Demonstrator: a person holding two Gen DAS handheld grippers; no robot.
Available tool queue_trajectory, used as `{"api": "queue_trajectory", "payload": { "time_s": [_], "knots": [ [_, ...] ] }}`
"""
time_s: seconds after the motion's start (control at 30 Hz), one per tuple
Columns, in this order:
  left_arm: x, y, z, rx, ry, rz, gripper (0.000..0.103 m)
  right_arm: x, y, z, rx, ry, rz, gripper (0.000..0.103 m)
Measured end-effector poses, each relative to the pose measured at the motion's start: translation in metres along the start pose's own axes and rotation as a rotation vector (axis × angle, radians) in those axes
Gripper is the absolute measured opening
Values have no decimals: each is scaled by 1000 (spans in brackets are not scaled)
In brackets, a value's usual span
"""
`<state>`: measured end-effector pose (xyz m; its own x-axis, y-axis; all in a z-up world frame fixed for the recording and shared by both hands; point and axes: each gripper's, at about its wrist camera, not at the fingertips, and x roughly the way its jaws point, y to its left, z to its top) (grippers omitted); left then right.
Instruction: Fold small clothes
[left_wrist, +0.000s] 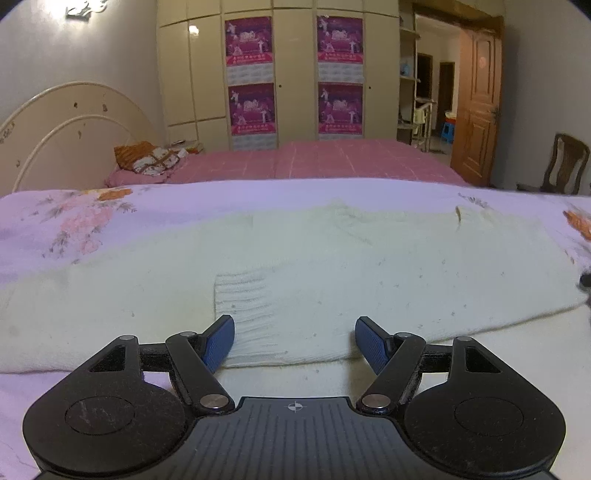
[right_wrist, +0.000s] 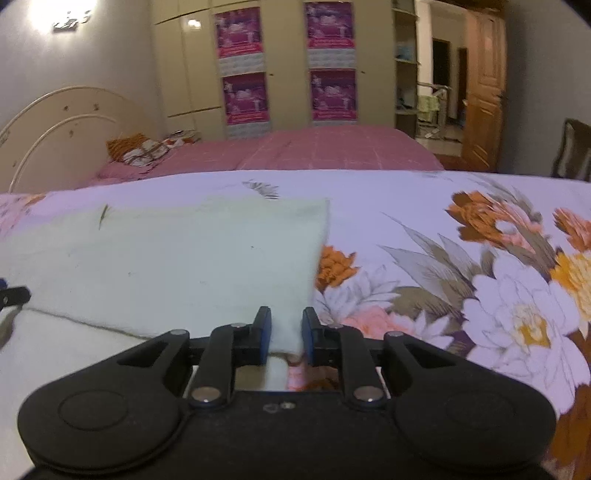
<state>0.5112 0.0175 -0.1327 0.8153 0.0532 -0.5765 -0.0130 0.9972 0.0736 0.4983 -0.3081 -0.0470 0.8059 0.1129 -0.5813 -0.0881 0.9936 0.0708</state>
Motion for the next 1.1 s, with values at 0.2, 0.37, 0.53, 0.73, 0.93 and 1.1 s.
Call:
{"api": "queue_trajectory", "payload": {
  "time_s": [0.2, 0.37, 0.53, 0.73, 0.93, 1.1],
  "knots": [
    [-8, 10, 0, -43, -12, -12, 72, 5, 1, 1, -30, 39, -20, 22],
    [-42, 58, -24, -176, -49, 35, 72, -22, 5, 4, -19, -11, 11, 22],
    [-65, 159, -60, -464, -53, 145, 72, -34, 5, 0, 8, -9, 25, 22],
    [-85, 281, -101, -852, -128, 225, 72, -23, 5, 2, 123, 11, 47, 22],
    [-81, 339, -118, -1043, -203, 203, 72, -11, 8, 10, 164, 14, 41, 22],
    [-65, 356, -118, -1087, -226, 201, 72, -6, 12, 15, 165, 17, 48, 22]
  ]
}}
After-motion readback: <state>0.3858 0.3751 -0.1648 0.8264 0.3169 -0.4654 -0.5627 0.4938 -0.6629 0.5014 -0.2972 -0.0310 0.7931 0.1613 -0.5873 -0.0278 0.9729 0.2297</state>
